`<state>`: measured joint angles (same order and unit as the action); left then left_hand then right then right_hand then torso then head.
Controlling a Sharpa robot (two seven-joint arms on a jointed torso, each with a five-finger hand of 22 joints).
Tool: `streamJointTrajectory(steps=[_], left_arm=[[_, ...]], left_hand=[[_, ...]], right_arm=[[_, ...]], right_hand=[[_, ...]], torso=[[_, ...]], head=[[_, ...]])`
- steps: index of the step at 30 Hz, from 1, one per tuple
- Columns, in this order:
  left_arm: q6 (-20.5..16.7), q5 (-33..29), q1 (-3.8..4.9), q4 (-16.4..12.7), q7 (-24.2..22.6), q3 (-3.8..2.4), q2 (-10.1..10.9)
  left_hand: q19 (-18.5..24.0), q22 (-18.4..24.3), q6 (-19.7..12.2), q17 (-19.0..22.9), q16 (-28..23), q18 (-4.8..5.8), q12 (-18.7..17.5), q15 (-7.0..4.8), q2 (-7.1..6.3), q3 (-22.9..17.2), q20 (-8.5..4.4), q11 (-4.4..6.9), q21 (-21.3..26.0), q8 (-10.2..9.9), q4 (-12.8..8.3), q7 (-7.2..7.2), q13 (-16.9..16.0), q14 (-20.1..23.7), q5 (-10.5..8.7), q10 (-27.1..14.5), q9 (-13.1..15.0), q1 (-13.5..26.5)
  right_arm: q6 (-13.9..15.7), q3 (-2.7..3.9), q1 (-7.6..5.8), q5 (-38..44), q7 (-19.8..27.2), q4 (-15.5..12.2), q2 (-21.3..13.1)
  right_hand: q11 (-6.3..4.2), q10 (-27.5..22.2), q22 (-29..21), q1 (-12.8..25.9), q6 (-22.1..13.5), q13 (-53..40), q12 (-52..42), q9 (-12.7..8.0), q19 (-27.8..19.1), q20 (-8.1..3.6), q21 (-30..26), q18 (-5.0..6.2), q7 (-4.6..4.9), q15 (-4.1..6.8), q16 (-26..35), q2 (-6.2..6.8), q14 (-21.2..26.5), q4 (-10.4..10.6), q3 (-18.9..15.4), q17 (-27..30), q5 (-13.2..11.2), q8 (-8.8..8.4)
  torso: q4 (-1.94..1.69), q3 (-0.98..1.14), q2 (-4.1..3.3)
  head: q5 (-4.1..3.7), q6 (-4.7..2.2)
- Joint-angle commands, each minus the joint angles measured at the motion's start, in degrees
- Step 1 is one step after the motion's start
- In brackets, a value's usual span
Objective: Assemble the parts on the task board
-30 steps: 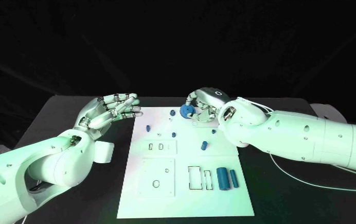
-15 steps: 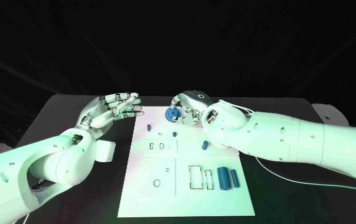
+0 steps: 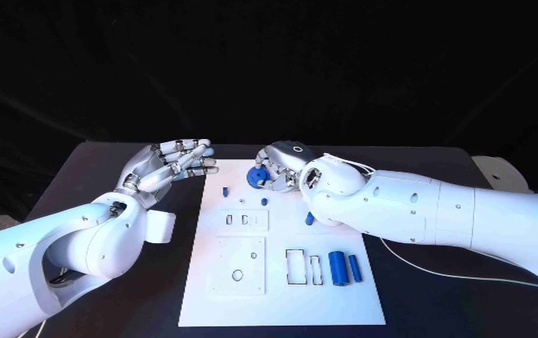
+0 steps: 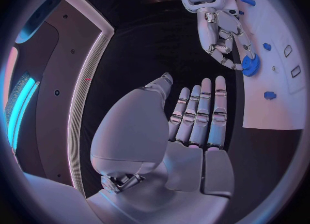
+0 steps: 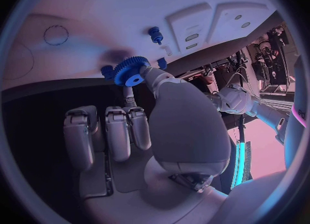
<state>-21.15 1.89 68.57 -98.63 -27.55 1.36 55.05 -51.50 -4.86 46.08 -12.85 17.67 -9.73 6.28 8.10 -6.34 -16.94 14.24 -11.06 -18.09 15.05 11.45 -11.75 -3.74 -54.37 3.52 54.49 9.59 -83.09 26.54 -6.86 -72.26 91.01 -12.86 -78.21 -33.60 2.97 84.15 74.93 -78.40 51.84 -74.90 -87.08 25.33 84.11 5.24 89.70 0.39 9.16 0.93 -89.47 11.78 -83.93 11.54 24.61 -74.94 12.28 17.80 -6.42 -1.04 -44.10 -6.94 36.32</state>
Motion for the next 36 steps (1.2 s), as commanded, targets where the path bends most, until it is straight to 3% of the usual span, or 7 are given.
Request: streamJointTrajectory(steps=[1,15,22,28,30,36], left_arm=[[1.0,-0.1,0.07,-0.1,-0.3,-0.05,-0.1],[1.0,-0.1,0.07,-0.1,-0.1,-0.05,-0.1],[1.0,-0.1,0.07,-0.1,0.0,-0.05,-0.1],[0.9,-0.1,0.07,-0.1,0.1,-0.05,0.0],[0.9,-0.1,0.07,-0.1,0.1,-0.05,0.0],[0.9,-0.1,0.07,-0.1,0.2,-0.05,0.0]], left_hand=[[-0.3,0.1,0.4,-0.1,-0.2,-0.84,-0.3,0.18,-0.35,-0.2,0.08,0.03,0.1,-0.2,0.0,-2.19,0.0,-0.4,-0.09,0.3,-0.1,0.3],[-0.4,0.2,0.4,-0.2,-0.3,-0.83,-0.5,0.19,-0.42,-0.4,0.08,0.02,0.2,-0.3,0.0,-2.2,0.0,-0.4,-0.11,0.3,-0.1,0.4],[-0.4,0.2,0.4,-0.2,-0.3,-0.83,-0.5,0.19,-0.42,-0.4,0.08,0.02,0.2,-0.3,0.0,-2.2,0.0,-0.4,-0.11,0.3,-0.1,0.4],[-0.4,0.2,0.4,-0.2,-0.3,-0.83,-0.5,0.19,-0.42,-0.4,0.08,0.02,0.2,-0.3,0.0,-2.2,0.0,-0.4,-0.11,0.3,-0.1,0.4],[-0.4,0.2,0.4,-0.2,-0.4,-0.83,-0.6,0.2,-0.45,-0.4,0.08,0.0,0.2,-0.3,0.0,-2.21,0.0,-0.4,-0.11,0.3,-0.1,0.4],[-0.4,0.2,0.4,-0.2,-0.4,-0.83,-0.6,0.2,-0.45,-0.4,0.08,0.0,0.2,-0.3,0.0,-2.21,0.0,-0.4,-0.11,0.3,-0.1,0.4]], right_arm=[[-1.6,-0.04,0.07,0.7,-0.4,0.6,0.4],[-2.1,-0.25,0.49,1.3,-1.3,2.9,1.9],[-1.5,-0.27,0.65,1.5,-1.6,3.3,2.3],[-1.6,-0.28,0.68,1.2,-1.5,3.3,2.2],[-1.9,-0.28,0.68,1.0,-1.5,3.3,2.2],[-3.2,-0.28,0.69,0.5,-1.5,3.0,1.8]], right_hand=[[-0.36,3.8,15.1,0.3,1.9,-12.7,0.0,0.0,5.9,-0.37,0.3,-0.39,-1.87,0.37,-0.3,-0.04,-5.9,0.1,0.4,-14.2,0.1,0.28],[-0.07,3.2,15.1,1.0,1.1,-12.0,0.8,-0.2,5.9,-0.25,0.3,-0.39,-1.5,0.15,-0.2,0.41,-5.9,0.1,0.6,-14.0,-0.3,-0.66],[1.48,2.7,15.1,3.3,-3.0,-11.6,1.5,-1.4,5.9,0.87,0.3,-0.39,0.2,-1.18,-0.3,1.12,-5.9,1.0,0.0,-14.3,-3.3,-4.53],[2.07,2.4,15.1,5.9,-4.1,-11.4,1.8,-1.6,5.9,1.66,0.3,-0.39,0.73,-1.81,-0.4,0.78,-6.0,3.4,-3.4,-14.6,-5.0,-6.5],[2.11,2.5,15.1,6.6,-3.9,-11.5,1.7,-1.5,5.9,1.72,0.3,-0.39,0.74,-1.86,-0.4,0.36,-6.0,4.5,-4.6,-14.7,-4.1,-6.83],[2.0,2.6,15.1,7.8,-2.9,-11.6,1.6,-1.3,5.9,1.72,0.3,-0.39,0.58,-1.81,-0.5,-0.3,-6.0,5.1,-6.8,-14.9,-2.4,-7.04]], torso=[[0.04,0.04,0.0],[-0.02,0.08,-0.03],[0.04,0.08,0.0],[0.05,0.05,0.0],[0.05,0.04,0.0],[0.06,0.05,-0.01]], head=[[0.06,-0.02],[0.0,-0.02],[0.1,0.0],[-0.01,-0.04],[-0.03,-0.04],[0.02,-0.06]])
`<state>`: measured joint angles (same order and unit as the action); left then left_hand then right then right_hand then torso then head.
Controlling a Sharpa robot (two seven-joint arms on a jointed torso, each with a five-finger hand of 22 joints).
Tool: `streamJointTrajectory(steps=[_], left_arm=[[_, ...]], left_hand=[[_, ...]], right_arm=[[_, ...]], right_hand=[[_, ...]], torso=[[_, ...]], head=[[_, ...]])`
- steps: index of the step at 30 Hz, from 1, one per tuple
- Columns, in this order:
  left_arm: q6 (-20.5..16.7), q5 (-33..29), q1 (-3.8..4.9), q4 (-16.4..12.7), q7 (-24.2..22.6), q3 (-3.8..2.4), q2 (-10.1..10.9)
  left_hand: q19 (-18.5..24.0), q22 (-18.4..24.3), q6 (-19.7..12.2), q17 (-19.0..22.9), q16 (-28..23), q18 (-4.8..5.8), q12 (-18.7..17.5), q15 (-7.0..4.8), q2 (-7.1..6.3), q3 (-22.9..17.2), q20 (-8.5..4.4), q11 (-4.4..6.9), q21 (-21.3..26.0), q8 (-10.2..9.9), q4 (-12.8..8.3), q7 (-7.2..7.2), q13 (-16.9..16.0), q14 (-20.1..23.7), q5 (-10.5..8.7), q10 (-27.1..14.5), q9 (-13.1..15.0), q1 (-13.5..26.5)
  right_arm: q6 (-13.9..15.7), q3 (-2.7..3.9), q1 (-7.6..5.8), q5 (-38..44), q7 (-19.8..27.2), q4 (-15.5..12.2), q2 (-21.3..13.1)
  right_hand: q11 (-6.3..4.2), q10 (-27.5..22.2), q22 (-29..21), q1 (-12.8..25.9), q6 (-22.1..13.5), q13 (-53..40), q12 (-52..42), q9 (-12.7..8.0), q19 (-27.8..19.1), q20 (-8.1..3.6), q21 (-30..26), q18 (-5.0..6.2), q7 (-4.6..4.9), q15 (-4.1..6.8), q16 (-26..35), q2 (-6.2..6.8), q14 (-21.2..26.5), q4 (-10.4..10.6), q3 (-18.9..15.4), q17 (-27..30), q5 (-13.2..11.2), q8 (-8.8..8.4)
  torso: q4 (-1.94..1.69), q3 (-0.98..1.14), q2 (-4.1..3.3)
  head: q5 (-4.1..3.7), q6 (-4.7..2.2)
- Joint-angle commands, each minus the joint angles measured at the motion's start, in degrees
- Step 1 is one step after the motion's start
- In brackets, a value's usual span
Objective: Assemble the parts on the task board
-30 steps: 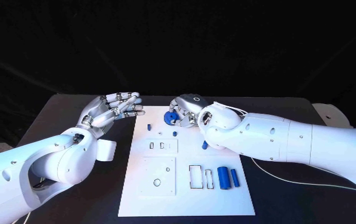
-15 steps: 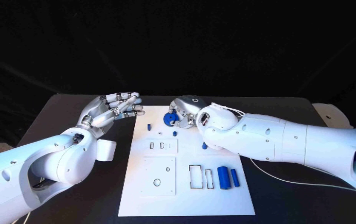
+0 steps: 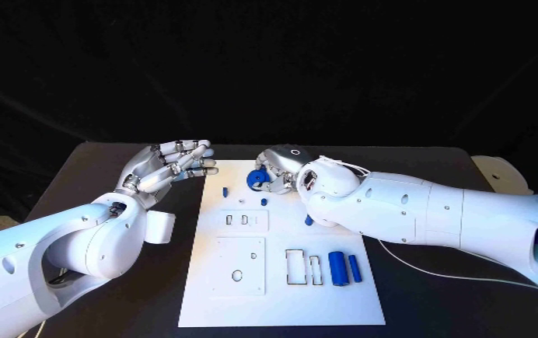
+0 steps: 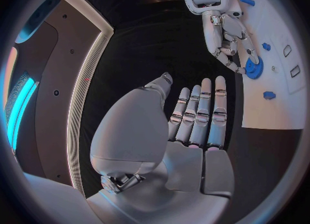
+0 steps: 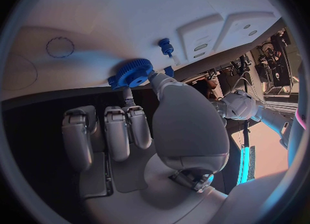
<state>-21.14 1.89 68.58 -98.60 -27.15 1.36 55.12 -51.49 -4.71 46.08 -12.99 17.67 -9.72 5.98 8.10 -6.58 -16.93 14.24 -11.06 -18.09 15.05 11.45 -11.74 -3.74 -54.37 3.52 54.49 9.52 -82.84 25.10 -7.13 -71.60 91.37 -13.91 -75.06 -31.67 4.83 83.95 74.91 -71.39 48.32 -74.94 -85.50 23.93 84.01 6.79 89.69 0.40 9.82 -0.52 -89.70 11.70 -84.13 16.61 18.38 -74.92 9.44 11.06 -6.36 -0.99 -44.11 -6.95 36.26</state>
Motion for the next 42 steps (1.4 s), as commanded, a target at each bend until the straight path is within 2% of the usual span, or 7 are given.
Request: streamJointTrajectory(steps=[1,12,21,27,33,38,42], left_arm=[[0.9,-0.1,0.06,-0.1,-0.2,-0.05,0.0],[0.9,-0.1,0.06,-0.2,-0.3,-0.05,0.1],[0.9,-0.1,0.06,-0.2,-0.2,-0.05,0.2],[1.0,-0.1,0.06,0.1,-0.3,-0.05,0.4],[0.5,-0.1,0.06,0.4,-0.4,-0.04,0.5],[0.8,-0.1,0.06,0.5,-0.4,-0.04,0.5],[0.9,-0.1,0.06,0.6,-0.4,-0.04,0.4]], left_hand=[[-0.4,0.0,0.4,0.0,-0.4,-0.83,-0.3,0.2,-0.2,-0.4,0.08,0.0,0.2,-0.3,0.0,-2.21,0.0,-0.4,-0.11,0.3,0.0,0.2],[-0.4,0.1,0.4,-0.1,-0.4,-0.83,-0.4,0.21,-0.22,-0.4,0.08,-0.01,0.2,-0.4,0.0,-2.23,0.0,-0.4,-0.11,0.2,-0.1,0.2],[-0.4,0.1,0.3,-0.1,-0.5,-0.83,-0.4,0.22,-0.23,-0.4,0.09,-0.04,0.3,-0.4,0.0,-2.26,0.0,-0.4,-0.11,0.2,-0.1,0.3],[-0.4,0.1,0.3,-0.1,-0.5,-0.83,-0.4,0.22,-0.23,-0.4,0.09,-0.04,0.3,-0.4,0.0,-2.26,0.0,-0.4,-0.11,0.2,-0.1,0.3],[-0.2,0.2,0.3,-0.1,-0.7,-0.78,-0.6,0.31,-0.36,-0.5,0.15,-0.07,0.4,-0.5,-0.1,-2.24,0.0,-0.1,-0.12,0.1,-0.1,0.3],[-0.2,0.3,0.3,-0.1,-0.8,-0.76,-0.6,0.34,-0.43,-0.5,0.18,-0.06,0.5,-0.5,-0.1,-2.22,0.0,0.0,-0.12,0.2,-0.1,0.2],[-0.1,0.3,0.4,-0.1,-0.9,-0.78,-0.6,0.32,-0.52,-0.5,0.2,-0.03,0.6,-0.4,-0.2,-2.19,0.0,0.0,-0.12,0.4,-0.1,0.2]], right_arm=[[-1.9,-0.01,0.04,0.1,-0.4,-0.2,-0.2],[-3.5,-0.02,0.04,-1.1,-0.3,-0.8,-0.9],[1.9,0.0,0.05,-0.6,0.0,-2.7,-2.8],[5.0,0.24,-0.63,-1.8,2.7,-7.5,-8.7],[5.0,0.39,-2.76,-12.4,11.6,-12.1,-18.4],[1.5,0.45,-3.5,-19.9,16.8,-12.0,-23.7],[-0.7,0.43,-3.67,-22.3,18.9,-10.7,-25.8]], right_hand=[[0.11,2.8,15.1,1.0,0.7,-11.6,0.0,0.2,6.0,0.15,0.3,-0.4,-0.11,-0.34,-0.3,-0.34,-5.8,0.1,-0.7,-14.9,0.6,-0.29],[-0.14,3.3,15.1,2.2,1.8,-12.1,-0.7,0.4,6.0,0.0,0.3,-0.4,-0.42,-0.14,-0.3,-0.96,-5.9,0.1,-1.3,-15.1,1.4,-0.08],[-0.25,3.4,15.1,1.9,2.0,-12.2,-0.8,0.5,6.0,-0.1,0.3,-0.4,-0.51,-0.03,-0.3,-1.31,-5.9,-0.2,-1.0,-15.1,2.1,-0.2],[-0.37,3.2,15.1,0.0,2.4,-12.0,-0.5,0.6,6.0,-0.26,0.3,-0.4,-0.62,0.12,-0.2,-0.9,-5.8,-1.0,-0.4,-14.7,1.9,-0.31],[-0.82,1.6,14.0,-4.9,4.4,-10.3,1.8,1.0,5.1,-0.68,-0.7,-0.03,-1.06,0.57,0.3,0.28,-5.4,-2.8,1.1,-13.1,0.0,-0.01],[-0.93,1.6,14.3,-7.4,4.1,-10.4,1.7,0.9,5.4,-0.86,-0.4,-0.14,-1.15,0.72,0.0,1.17,-5.6,-4.2,1.7,-14.0,1.5,-0.68],[-1.14,1.8,14.4,-7.5,3.6,-10.5,1.6,0.8,5.5,-0.98,-0.3,-0.19,-1.44,0.89,0.0,1.66,-5.7,-4.2,1.3,-14.3,3.1,-1.17]], torso=[[0.0,-0.01,0.01],[0.06,0.01,0.0],[-0.01,0.02,-0.01],[0.2,0.04,0.1],[0.73,0.19,0.16],[1.09,0.51,0.13],[1.21,0.74,0.07]], head=[[0.05,0.0],[0.07,0.2],[-0.05,0.2],[-0.08,0.2],[-0.44,-0.09],[-0.41,-0.3],[-0.74,-0.43]])
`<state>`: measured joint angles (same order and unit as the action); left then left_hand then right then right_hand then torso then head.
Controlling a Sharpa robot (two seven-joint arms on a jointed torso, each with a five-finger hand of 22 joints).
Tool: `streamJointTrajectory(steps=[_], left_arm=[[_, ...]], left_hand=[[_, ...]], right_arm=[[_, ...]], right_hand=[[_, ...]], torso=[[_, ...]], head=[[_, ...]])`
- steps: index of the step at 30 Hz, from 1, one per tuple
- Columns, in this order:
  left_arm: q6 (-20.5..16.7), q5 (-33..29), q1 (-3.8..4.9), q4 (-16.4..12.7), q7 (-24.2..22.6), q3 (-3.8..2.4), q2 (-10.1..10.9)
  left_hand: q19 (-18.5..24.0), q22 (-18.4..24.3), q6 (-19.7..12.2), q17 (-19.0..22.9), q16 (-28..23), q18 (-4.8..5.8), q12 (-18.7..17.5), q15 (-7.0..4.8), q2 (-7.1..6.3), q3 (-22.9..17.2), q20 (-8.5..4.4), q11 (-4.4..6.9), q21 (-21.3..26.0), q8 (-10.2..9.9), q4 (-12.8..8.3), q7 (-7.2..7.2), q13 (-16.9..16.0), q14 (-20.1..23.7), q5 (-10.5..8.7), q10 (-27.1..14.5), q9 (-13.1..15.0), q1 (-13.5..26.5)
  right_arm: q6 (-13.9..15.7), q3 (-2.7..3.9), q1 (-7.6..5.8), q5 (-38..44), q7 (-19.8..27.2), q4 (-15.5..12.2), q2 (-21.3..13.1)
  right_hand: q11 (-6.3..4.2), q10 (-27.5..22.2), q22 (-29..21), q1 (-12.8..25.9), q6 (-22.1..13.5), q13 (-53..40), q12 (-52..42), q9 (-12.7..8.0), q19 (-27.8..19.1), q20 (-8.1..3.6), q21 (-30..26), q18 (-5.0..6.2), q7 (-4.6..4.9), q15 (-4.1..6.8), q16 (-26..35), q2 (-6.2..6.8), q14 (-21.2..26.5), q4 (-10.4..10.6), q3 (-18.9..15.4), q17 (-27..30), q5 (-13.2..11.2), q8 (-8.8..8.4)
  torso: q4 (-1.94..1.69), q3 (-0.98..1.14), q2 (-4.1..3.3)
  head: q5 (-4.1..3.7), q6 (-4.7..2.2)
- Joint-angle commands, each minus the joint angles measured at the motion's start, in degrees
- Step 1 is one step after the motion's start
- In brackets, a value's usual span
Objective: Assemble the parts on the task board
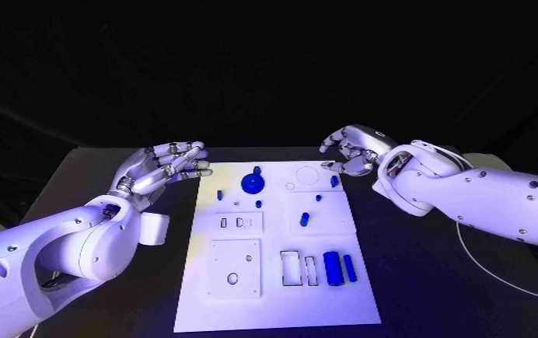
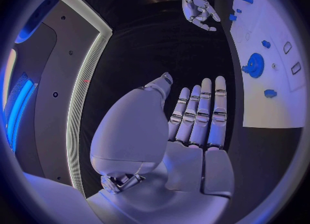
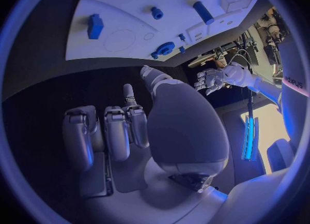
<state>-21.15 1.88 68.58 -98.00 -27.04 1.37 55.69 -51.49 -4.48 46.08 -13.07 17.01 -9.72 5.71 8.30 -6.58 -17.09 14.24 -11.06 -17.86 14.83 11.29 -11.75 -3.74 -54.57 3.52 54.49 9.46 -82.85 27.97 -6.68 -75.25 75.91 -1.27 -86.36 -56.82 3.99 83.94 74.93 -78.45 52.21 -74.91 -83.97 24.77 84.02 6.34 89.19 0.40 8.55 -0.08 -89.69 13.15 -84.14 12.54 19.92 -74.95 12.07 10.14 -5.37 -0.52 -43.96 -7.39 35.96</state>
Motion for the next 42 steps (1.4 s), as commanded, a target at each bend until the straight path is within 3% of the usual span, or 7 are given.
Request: streamJointTrajectory(steps=[1,3,9,11,18,37,42], left_arm=[[0.9,-0.1,0.06,0.0,-0.5,-0.05,-0.2],[0.8,-0.1,0.06,0.1,-0.5,-0.05,-0.3],[0.8,-0.1,0.05,0.3,-0.6,-0.05,-0.4],[0.8,-0.1,0.05,0.3,-0.6,-0.04,-0.4],[0.9,-0.1,0.05,0.5,-0.6,-0.04,-0.5],[0.9,-0.1,0.04,0.9,-0.5,-0.04,-0.5],[0.9,-0.1,0.04,1.0,-0.5,-0.04,-0.5]], left_hand=[[-0.1,0.1,0.5,-0.1,-0.2,-0.79,-0.3,0.1,-0.55,-0.4,0.2,0.01,0.4,-0.2,-0.1,-2.17,-0.1,0.2,-0.12,0.5,0.0,0.1],[-0.1,0.1,0.6,-0.1,-0.2,-0.8,-0.2,0.08,-0.57,-0.5,0.2,0.04,0.4,-0.1,-0.2,-2.16,-0.1,0.2,-0.12,0.7,0.0,0.1],[-0.1,0.2,0.9,-0.2,-0.4,-0.8,-0.1,0.07,-0.64,-0.6,0.22,0.13,0.5,-0.1,-0.3,-2.07,-0.1,0.3,-0.11,1.2,0.0,0.0],[-0.1,0.2,0.9,-0.2,-0.4,-0.8,-0.1,0.07,-0.64,-0.6,0.22,0.13,0.5,-0.1,-0.3,-2.07,-0.1,0.3,-0.11,1.2,0.0,0.0],[-0.1,0.2,0.9,-0.2,-0.4,-0.8,-0.1,0.07,-0.64,-0.6,0.22,0.13,0.5,-0.1,-0.3,-2.07,-0.1,0.3,-0.11,1.2,0.0,0.0],[-0.1,0.2,0.9,-0.2,-0.4,-0.8,-0.1,0.05,-0.69,-0.6,0.23,0.14,0.5,-0.1,-0.4,-2.06,-0.2,0.3,-0.11,1.3,0.0,0.0],[-0.1,0.2,0.9,-0.2,-0.5,-0.81,-0.2,0.05,-0.7,-0.7,0.23,0.14,0.5,-0.1,-0.4,-2.06,-0.1,0.3,-0.11,1.3,0.0,0.0]], right_arm=[[-4.0,-0.04,0.04,-6.9,6.6,1.1,-1.0],[-4.7,-0.09,0.31,-6.6,7.1,1.8,-1.7],[-5.5,-0.17,1.29,-6.3,7.7,3.4,-2.4],[-5.7,-0.19,1.54,-6.2,7.7,3.9,-2.4],[-6.5,-0.22,2.3,-6.3,7.6,5.1,-2.2],[-7.9,-0.24,3.9,-4.6,6.9,5.9,-1.3],[-7.9,-0.24,4.33,-4.9,6.8,6.0,-0.9]], right_hand=[[-0.31,1.8,14.5,-0.6,-0.4,-10.6,0.0,-0.1,5.5,-0.55,0.2,-0.2,-0.16,0.46,-0.1,0.28,-5.7,-0.2,-0.3,-14.3,0.7,-0.34],[-0.29,1.8,14.5,-0.7,-0.4,-10.6,0.0,-0.1,5.6,-0.57,0.3,-0.21,-0.09,0.47,-0.1,0.28,-5.7,-0.3,-0.3,-14.4,0.9,-0.41],[-0.05,1.9,14.7,-1.6,-0.7,-10.6,-0.1,-0.1,5.7,-0.5,0.4,-0.26,0.22,0.29,-0.1,0.34,-5.7,-0.7,-0.2,-14.5,2.9,-0.9],[-0.01,1.8,14.7,-1.6,-0.8,-10.6,0.0,-0.1,5.7,-0.48,0.4,-0.28,0.28,0.26,-0.1,0.4,-5.7,-0.8,-0.2,-14.5,3.0,-0.99],[0.2,1.8,14.8,-1.5,-1.3,-10.5,0.1,-0.2,5.8,-0.36,0.5,-0.3,0.55,0.07,-0.1,0.57,-5.7,-0.7,-0.4,-14.5,3.3,-1.38],[0.75,1.3,14.7,-1.4,-2.5,-10.1,0.6,-0.4,5.7,0.05,0.4,-0.27,1.15,-0.44,-0.2,0.8,-5.8,-0.6,-1.0,-14.6,3.2,-2.23],[0.76,1.4,14.8,-1.4,-2.5,-10.2,0.5,-0.4,5.8,0.06,0.5,-0.31,1.16,-0.45,-0.2,0.78,-5.8,-0.6,-1.0,-14.7,3.2,-2.24]], torso=[[0.22,0.31,-0.09],[0.03,0.28,-0.06],[0.08,0.31,-0.1],[0.13,0.17,-0.06],[-0.06,0.05,-0.01],[0.12,0.1,-0.02],[-0.01,0.07,-0.01]], head=[[-0.38,-0.15],[-0.64,-0.07],[-0.63,0.13],[-0.6,0.14],[-0.67,0.33],[-0.02,0.53],[-0.32,0.72]])
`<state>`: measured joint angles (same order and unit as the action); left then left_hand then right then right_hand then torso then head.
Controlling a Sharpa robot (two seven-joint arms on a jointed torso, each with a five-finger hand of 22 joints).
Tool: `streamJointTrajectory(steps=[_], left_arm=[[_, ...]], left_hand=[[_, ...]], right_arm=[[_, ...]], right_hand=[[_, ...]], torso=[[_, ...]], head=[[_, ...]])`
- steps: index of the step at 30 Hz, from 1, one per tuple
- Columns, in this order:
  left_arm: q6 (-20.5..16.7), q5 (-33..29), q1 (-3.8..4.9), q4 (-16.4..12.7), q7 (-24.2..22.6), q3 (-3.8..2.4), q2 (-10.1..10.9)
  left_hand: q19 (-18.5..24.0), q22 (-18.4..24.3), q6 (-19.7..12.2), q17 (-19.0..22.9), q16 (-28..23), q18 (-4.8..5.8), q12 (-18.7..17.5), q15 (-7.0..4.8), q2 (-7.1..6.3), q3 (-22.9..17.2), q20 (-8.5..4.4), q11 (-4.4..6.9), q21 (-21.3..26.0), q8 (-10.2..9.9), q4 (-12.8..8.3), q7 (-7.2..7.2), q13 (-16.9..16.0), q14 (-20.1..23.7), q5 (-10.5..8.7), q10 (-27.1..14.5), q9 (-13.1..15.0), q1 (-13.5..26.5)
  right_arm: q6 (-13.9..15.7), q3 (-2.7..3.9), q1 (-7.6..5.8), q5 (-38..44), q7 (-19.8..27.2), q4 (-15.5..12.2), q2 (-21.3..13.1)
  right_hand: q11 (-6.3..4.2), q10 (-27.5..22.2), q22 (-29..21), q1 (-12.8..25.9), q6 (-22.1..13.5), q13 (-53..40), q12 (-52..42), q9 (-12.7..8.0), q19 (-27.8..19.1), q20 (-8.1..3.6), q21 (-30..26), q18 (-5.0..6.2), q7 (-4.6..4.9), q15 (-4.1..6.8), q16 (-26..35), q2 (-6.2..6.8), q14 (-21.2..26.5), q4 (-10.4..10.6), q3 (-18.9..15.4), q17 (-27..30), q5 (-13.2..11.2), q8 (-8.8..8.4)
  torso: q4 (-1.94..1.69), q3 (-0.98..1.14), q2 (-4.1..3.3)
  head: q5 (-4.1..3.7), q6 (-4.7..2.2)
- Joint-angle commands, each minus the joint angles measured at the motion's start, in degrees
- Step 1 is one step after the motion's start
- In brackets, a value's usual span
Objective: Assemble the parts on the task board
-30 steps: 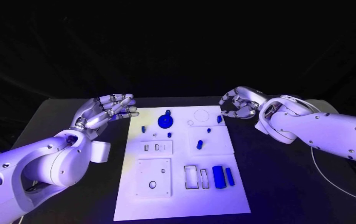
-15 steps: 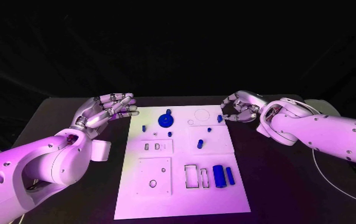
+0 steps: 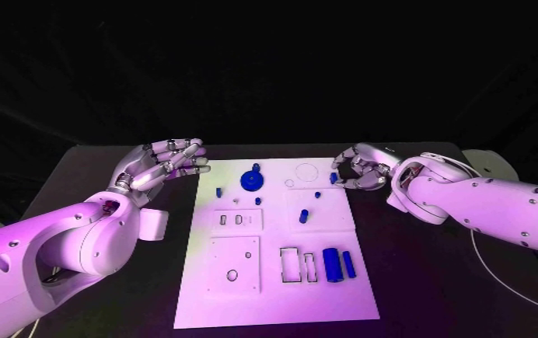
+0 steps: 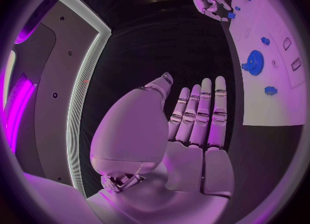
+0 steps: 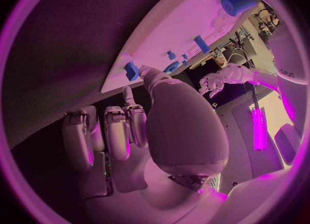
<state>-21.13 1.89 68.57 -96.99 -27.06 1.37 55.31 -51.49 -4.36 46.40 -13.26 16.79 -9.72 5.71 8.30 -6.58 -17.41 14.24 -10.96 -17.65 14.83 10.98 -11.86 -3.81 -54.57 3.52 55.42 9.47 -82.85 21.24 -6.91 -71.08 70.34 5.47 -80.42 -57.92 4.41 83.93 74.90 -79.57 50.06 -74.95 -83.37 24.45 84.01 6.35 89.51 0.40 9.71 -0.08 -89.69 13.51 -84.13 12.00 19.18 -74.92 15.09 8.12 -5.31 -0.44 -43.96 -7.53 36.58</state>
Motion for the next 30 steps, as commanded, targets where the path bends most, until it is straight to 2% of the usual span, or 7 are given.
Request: streamJointTrajectory(steps=[1,9,17,25,30], left_arm=[[0.9,-0.1,0.05,0.0,-0.4,-0.05,-0.1],[0.9,-0.1,0.05,0.0,-0.4,-0.05,-0.1],[0.8,-0.1,0.05,0.1,-0.4,-0.04,-0.1],[0.8,-0.1,0.05,0.1,-0.3,-0.04,-0.1],[0.9,-0.1,0.05,0.1,-0.3,-0.04,-0.1]], left_hand=[[-0.1,0.1,0.6,0.0,-0.2,-0.81,-0.2,0.05,-0.7,-0.4,0.23,0.04,0.3,-0.1,-0.1,-1.95,-0.1,0.3,-0.11,0.3,0.0,0.0],[-0.1,0.1,0.6,0.0,-0.2,-0.81,-0.2,0.05,-0.7,-0.4,0.23,0.04,0.3,-0.1,-0.1,-1.95,-0.1,0.3,-0.11,0.3,0.0,0.0],[-0.1,0.1,0.6,0.0,-0.2,-0.81,-0.2,0.05,-0.7,-0.4,0.23,0.04,0.3,-0.1,-0.1,-1.95,-0.1,0.3,-0.11,0.3,0.0,0.0],[-0.1,0.1,0.6,0.0,-0.2,-0.81,-0.2,0.05,-0.7,-0.4,0.23,0.04,0.3,-0.1,-0.1,-1.95,-0.1,0.3,-0.11,0.3,0.0,0.0],[-0.1,0.1,0.6,-0.1,-0.3,-0.81,-0.2,0.05,-0.67,-0.5,0.23,0.03,0.3,-0.1,-0.1,-1.96,0.0,0.2,-0.11,0.3,0.0,0.0]], right_arm=[[-1.2,-0.01,0.22,0.6,0.1,0.1,0.2],[-1.0,-0.01,0.65,0.4,-0.1,0.5,0.9],[-0.6,0.0,1.04,0.3,-0.5,1.2,1.5],[0.5,0.0,1.18,0.3,-1.0,1.7,1.8],[2.4,0.01,1.2,0.3,-1.7,2.0,2.1]], right_hand=[[0.35,1.4,14.8,-0.3,-0.3,-10.2,-0.1,0.0,5.8,0.06,0.2,-0.31,0.01,-0.45,-0.2,0.41,-5.8,0.0,-0.3,-14.8,0.2,-0.21],[0.36,1.7,15.1,-0.3,0.7,-10.5,-0.5,0.2,6.0,0.22,0.5,-0.4,-0.04,-0.53,-0.3,-0.09,-5.8,0.2,-0.4,-15.0,0.0,0.22],[-0.25,2.2,15.1,-0.4,4.0,-11.0,-1.2,1.0,6.0,-0.02,0.5,-0.4,-0.79,-0.09,-0.3,-1.16,-5.9,0.4,0.2,-15.1,-0.8,1.84],[-0.69,2.4,15.1,-0.5,5.2,-11.2,-1.5,1.3,6.0,-0.36,0.5,-0.4,-1.29,0.3,-0.3,-2.01,-5.9,0.4,0.9,-15.1,-1.1,2.53],[-1.24,2.8,15.1,-1.2,6.2,-11.5,-1.9,1.7,6.0,-0.82,0.5,-0.4,-1.89,0.79,-0.3,-3.82,-5.9,0.2,2.4,-15.1,-1.7,3.3]], torso=[[-0.07,-0.02,0.0],[0.02,0.03,-0.02],[-0.06,0.01,0.02],[0.0,0.0,0.03],[-0.06,-0.07,0.04]], head=[[-0.16,0.1],[-0.03,0.1],[-0.08,0.18],[0.0,0.27],[-0.08,0.3]])
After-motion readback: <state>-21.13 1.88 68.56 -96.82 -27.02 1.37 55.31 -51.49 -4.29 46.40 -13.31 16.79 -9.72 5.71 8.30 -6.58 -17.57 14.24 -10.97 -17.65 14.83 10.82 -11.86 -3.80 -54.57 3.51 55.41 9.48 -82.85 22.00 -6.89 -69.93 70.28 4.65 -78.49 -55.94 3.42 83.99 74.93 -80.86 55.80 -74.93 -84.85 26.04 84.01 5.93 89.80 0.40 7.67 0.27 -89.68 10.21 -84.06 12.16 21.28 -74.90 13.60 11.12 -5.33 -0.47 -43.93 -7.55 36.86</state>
